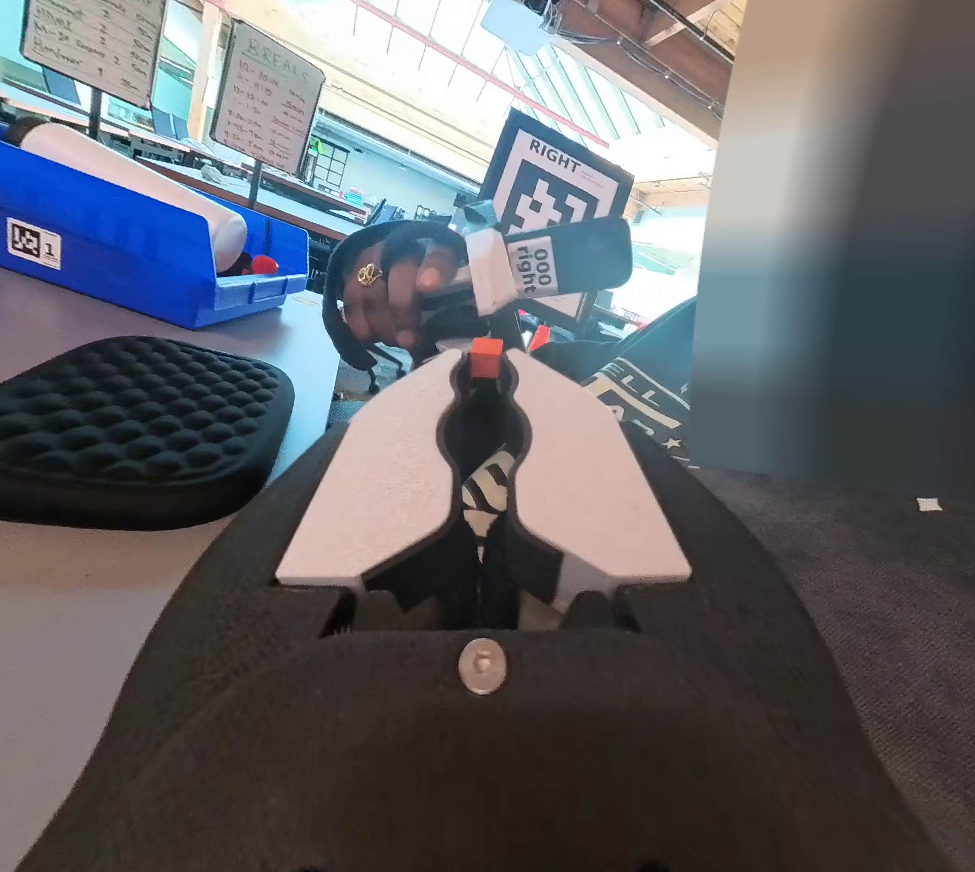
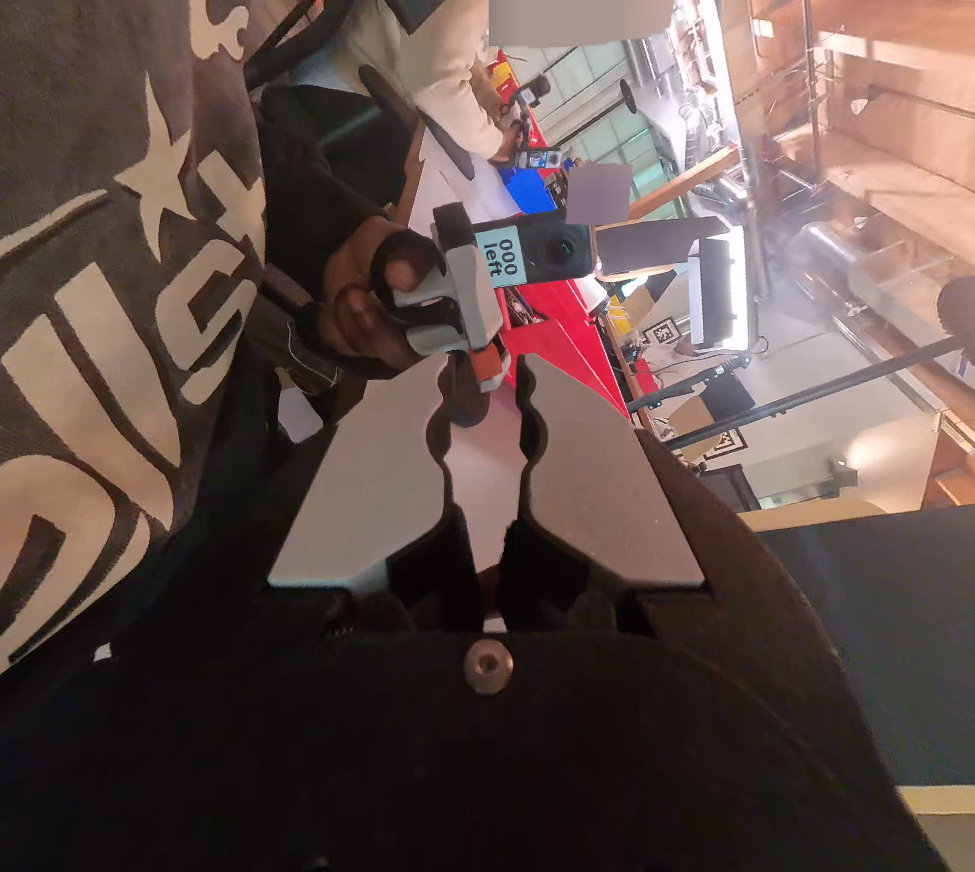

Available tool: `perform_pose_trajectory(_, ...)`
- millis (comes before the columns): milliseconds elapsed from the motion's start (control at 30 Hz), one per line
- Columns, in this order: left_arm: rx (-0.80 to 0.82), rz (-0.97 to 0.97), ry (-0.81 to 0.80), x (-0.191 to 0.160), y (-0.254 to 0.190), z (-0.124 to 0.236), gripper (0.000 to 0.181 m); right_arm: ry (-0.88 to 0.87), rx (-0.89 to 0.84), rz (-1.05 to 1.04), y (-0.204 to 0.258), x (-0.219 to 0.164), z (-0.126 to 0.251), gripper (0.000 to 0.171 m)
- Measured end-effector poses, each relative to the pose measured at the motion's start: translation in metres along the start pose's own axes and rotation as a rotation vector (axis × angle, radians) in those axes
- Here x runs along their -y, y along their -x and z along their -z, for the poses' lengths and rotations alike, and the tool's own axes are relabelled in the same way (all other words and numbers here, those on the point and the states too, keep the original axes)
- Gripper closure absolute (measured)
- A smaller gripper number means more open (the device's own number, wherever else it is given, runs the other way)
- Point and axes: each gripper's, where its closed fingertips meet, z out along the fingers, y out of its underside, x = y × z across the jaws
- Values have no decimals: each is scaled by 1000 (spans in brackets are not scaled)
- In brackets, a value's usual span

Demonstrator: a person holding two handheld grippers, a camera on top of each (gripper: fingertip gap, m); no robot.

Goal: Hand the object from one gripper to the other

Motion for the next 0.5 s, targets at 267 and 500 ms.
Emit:
perform_pose_trajectory(267, -23, 10, 25, -5, -2, -2, 171, 31, 18, 46, 6, -3, -4, 160)
perform_pose_trajectory(500, 275, -639, -24, 9, 16, 9, 150, -71, 95, -757, -18, -12, -3, 161)
